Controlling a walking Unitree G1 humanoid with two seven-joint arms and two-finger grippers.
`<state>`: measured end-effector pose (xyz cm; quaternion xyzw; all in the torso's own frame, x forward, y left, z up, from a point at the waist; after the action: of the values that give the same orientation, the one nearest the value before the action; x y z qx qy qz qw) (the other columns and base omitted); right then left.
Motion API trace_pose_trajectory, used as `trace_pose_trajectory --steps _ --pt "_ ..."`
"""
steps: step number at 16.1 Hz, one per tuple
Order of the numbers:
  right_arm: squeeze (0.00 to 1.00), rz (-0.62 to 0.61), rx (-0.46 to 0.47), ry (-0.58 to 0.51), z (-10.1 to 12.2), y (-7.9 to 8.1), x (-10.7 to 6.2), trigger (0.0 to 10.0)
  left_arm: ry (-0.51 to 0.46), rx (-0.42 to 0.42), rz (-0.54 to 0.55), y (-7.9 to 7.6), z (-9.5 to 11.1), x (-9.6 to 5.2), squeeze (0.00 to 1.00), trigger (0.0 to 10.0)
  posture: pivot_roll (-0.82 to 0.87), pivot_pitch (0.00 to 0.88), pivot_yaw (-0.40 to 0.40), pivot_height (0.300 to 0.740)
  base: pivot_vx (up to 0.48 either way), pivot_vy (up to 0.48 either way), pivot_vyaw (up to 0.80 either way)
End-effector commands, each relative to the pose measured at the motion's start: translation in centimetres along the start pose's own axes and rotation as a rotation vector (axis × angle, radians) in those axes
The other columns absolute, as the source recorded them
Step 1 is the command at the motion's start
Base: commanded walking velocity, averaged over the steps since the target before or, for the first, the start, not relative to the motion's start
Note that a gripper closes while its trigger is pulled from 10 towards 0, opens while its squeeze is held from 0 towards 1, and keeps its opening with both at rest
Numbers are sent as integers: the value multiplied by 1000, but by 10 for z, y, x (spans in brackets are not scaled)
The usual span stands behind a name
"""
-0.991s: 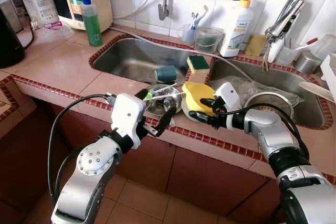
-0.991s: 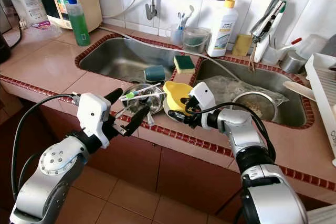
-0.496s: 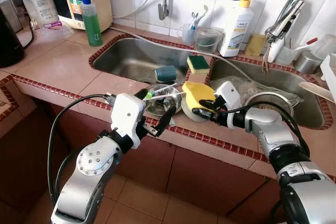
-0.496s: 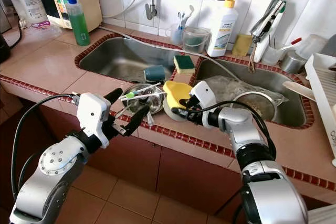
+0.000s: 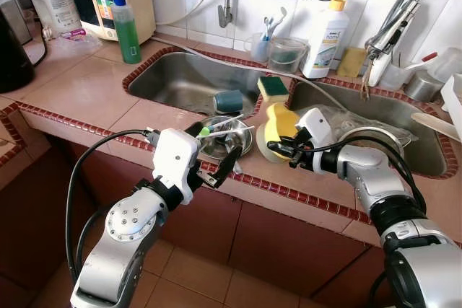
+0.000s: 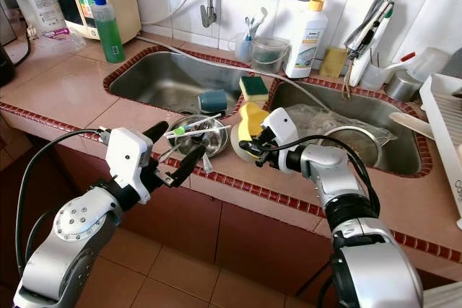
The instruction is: Kitchen organization
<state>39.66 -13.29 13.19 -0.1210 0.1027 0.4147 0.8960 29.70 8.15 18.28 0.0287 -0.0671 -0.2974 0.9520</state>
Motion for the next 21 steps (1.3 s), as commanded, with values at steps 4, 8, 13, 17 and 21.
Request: trace_pose_trajectory --steps 4,8,13,17,21 --pt "0 -26 -4 -25 6 -5 0 0 -9 15 -10 -2 3 2 0 10000 -7 0 -88 740 0 0 0" --pt "0 -88 -6 -56 14 -14 -4 0 -10 16 -16 -2 3 2 0 10000 -11 0 -87 740 0 0 0" --pt "0 -195 -6 -206 52 -34 -14 0 -11 20 -16 -1 3 3 0 10000 -15 0 -79 740 0 0 0" --pt "0 -286 -35 -364 91 -45 -25 7255 -10 28 -3 5 3 4 0 10000 -18 0 -72 740 0 0 0" --pt "0 -467 -4 -529 110 -49 -38 10000 -8 39 126 26 1 4 0 10000 -10 0 -73 740 0 0 0"
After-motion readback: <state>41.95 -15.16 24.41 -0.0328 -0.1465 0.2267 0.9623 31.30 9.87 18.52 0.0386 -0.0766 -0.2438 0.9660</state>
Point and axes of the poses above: a point about 5 cm out from each wrist's last joint towards the gripper, its own x axis pointing out of the wrist towards the gripper, its own z axis along the axis of the wrist's last joint, y = z × x, the point moved 4 cm from there along x, pointing out of the wrist towards the gripper, and after that the axes turned 2 degrees about -x, right-handed, at the moved point
